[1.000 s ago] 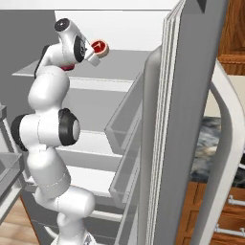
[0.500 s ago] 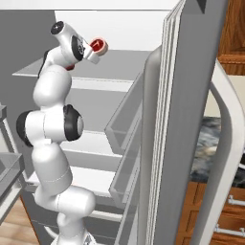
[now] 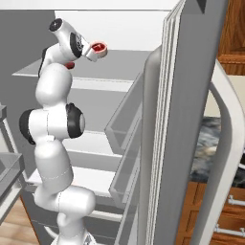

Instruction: Place the steak on the counter behind the older steak on the same shelf of the fridge to maintain FIFO order. Close the fridge door when finished.

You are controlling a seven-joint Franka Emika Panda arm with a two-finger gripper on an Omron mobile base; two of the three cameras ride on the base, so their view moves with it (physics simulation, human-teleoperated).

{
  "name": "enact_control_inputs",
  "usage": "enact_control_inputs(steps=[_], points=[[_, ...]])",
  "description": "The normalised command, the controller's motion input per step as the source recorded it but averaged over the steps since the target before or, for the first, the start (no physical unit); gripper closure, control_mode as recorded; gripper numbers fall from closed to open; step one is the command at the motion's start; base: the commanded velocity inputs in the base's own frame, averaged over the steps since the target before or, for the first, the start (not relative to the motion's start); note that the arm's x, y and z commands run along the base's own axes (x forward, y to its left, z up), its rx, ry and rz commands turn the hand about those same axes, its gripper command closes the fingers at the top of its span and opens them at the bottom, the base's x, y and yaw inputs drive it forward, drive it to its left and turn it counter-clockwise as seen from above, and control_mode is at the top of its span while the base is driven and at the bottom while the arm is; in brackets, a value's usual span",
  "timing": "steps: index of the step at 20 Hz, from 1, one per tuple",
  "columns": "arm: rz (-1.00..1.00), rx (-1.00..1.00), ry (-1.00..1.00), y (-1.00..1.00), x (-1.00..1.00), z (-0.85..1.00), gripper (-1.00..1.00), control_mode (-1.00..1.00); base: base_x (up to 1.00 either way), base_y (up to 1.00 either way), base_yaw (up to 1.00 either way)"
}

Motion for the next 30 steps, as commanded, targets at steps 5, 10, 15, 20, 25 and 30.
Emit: enact_control_inputs(steps=[5,10,15,20,25,30], points=[[0.02,-0.01,0.00,0.08,-0.14,0.00,-1.00,-1.00,0.00,0.00,0.00],[0.00,0.00,-0.03,0.00,-0.65,0.00,-1.00,-1.00,0.00,0.00,0.00],[0.00,0.00,-0.10,-0.01,-0.98,-0.04,-1.00,-1.00,0.00,0.00,0.00],[0.00,0.04,-0.13,-0.15,-1.00,-0.10,-1.00,-1.00,0.00,0.00,0.00],[0.00,0.08,-0.10,-0.23,-1.00,-0.03,-1.00,-1.00,0.00,0.00,0.00],[0.00,0.10,-0.06,-0.47,-1.00,0.00,-1.00,-1.00,0.00,0.00,0.00]])
